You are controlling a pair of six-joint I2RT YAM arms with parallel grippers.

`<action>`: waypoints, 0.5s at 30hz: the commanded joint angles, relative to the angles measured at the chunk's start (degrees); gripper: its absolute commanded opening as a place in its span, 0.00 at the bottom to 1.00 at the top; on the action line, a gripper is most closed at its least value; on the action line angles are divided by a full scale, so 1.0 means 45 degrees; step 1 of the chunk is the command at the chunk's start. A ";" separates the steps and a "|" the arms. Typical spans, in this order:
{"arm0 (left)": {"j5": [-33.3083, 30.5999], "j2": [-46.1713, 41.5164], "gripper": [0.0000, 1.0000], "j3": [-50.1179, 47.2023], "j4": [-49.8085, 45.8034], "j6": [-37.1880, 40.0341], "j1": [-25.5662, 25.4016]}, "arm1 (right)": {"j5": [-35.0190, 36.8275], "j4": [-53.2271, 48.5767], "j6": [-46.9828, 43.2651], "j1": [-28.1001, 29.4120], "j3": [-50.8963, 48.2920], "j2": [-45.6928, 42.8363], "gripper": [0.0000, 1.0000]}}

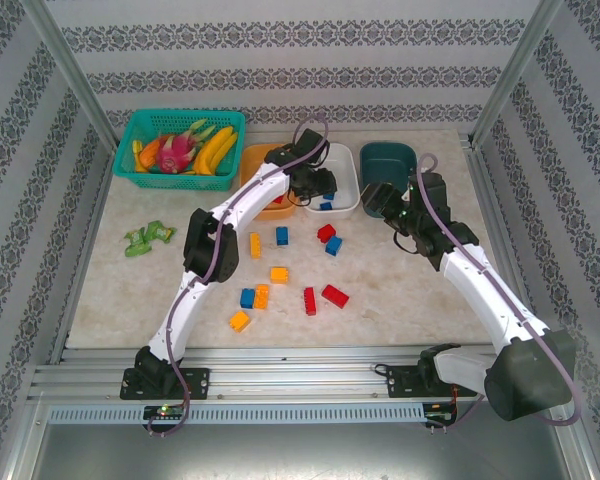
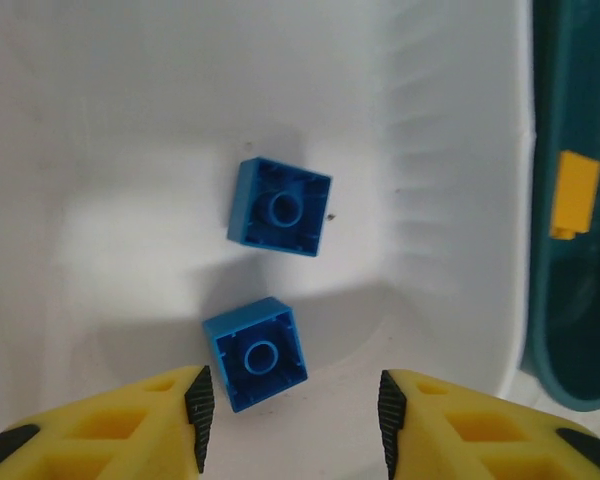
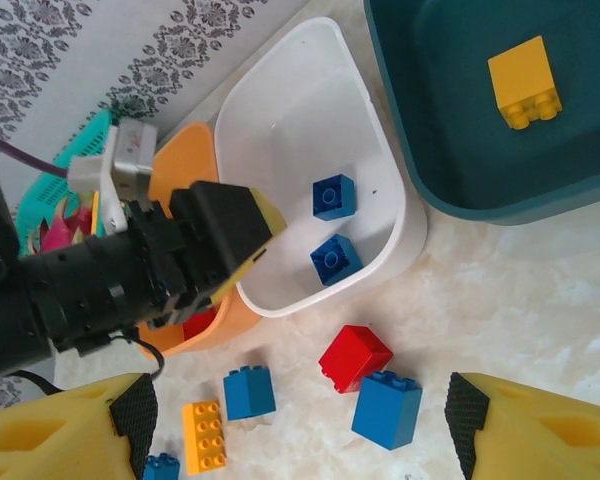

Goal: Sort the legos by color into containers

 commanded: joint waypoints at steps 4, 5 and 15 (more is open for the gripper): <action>-0.0357 -0.1447 0.51 0.0611 -0.0441 -0.0321 -0.0118 | 0.0600 -0.1277 -0.1928 0.0507 0.1006 -0.0417 0.78; -0.0498 -0.1835 0.53 0.0579 -0.0494 -0.0339 -0.0127 | 0.0756 -0.1489 -0.2309 0.0751 0.1102 -0.0466 0.78; -0.2006 -0.9292 0.75 -0.7545 0.0860 -0.0565 0.0319 | 0.2340 -0.3336 -0.3677 0.5200 0.2088 0.1102 0.78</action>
